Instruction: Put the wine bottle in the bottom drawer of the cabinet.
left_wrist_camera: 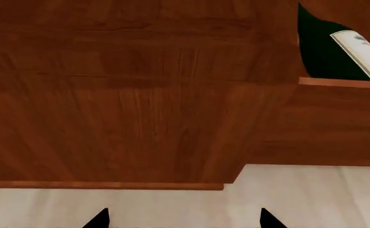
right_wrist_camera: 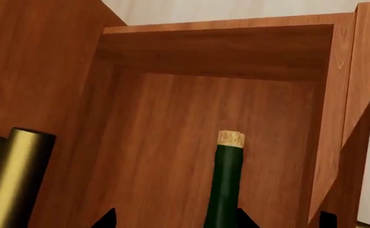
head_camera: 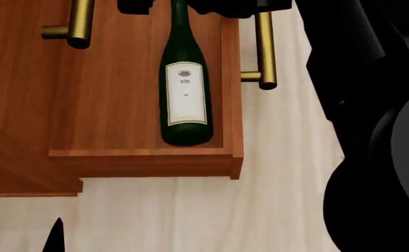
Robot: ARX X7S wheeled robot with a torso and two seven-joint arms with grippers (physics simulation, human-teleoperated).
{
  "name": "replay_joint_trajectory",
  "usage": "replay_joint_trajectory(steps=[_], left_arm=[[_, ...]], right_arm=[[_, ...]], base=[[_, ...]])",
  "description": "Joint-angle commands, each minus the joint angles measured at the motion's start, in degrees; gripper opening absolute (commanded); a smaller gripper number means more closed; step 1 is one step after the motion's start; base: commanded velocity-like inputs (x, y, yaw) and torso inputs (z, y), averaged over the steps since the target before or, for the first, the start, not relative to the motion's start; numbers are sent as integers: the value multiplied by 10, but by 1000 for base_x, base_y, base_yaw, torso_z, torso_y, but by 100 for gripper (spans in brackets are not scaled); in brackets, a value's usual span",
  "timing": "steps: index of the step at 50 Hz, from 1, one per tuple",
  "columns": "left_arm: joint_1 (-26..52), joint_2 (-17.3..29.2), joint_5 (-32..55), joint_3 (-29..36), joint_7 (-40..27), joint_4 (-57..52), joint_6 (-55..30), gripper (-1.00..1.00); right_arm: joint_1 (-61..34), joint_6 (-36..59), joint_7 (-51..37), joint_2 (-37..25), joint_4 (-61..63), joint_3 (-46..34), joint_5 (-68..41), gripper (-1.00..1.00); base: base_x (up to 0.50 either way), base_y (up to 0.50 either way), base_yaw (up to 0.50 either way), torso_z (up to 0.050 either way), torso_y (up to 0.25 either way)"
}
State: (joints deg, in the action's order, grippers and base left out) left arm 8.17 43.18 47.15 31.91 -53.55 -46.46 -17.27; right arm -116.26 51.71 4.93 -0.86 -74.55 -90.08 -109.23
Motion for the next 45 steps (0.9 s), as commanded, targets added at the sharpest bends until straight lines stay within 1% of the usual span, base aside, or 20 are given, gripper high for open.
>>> replay_joint_trajectory(steps=[1,10,14,17,20,21,23,26,27,29,30,32,35,39,43,45], left_arm=[[4,0,6,0,-2,-1,-3,100],[7,1,8,-1,-5,-4,-6,100],[5,-1,6,0,-3,0,-3,100],[6,-2,6,2,-3,0,-5,100],[7,-2,6,3,-3,-1,-6,100],[8,-3,6,4,-3,-1,-6,100],[7,-3,4,4,-3,0,-6,100],[4,-3,2,4,2,4,-1,100],[4,-3,1,4,3,5,0,100],[4,-3,-1,4,5,7,2,100],[5,-4,-2,5,5,8,1,100],[6,-4,-3,6,5,6,0,100],[6,-3,-2,6,2,2,-2,100],[9,-3,0,6,0,0,-5,100],[13,-4,2,7,-3,-2,-9,100],[14,-4,3,6,-3,-2,-9,100]], right_arm=[[55,5,-35,9,9,-74,-32,100],[30,13,-36,9,2,-79,-30,100],[13,13,-35,9,-4,-91,-39,100],[-2,10,-32,9,-4,-114,-59,100],[-10,14,-29,9,-3,-115,-28,100],[-14,11,-31,9,-4,-113,-45,100],[-19,11,-24,9,-3,-114,-25,100],[-27,9,-23,9,-4,-114,-27,100],[-30,-6,-27,9,-4,-112,-17,100],[-35,-4,-15,9,12,-103,42,100],[-35,3,-21,9,5,-81,31,100],[-39,-4,-13,9,19,-75,87,100],[-45,2,-7,9,7,-45,86,100],[-55,4,1,9,1,-42,102,100],[-67,-2,4,9,-4,-60,76,100],[-78,-21,5,8,-4,-115,10,100]], base=[[11,2,3,0,-13],[1,1,2,0,-10],[0,0,0,0,-5],[0,1,0,0,-3],[0,0,0,0,0],[0,0,0,0,0],[0,0,0,0,0],[0,0,-1,0,0],[0,0,-3,0,0],[0,0,0,0,0],[0,0,0,0,0],[0,0,-2,0,0],[0,0,0,0,0],[0,0,0,0,0],[0,0,0,0,0],[0,0,0,0,0]])
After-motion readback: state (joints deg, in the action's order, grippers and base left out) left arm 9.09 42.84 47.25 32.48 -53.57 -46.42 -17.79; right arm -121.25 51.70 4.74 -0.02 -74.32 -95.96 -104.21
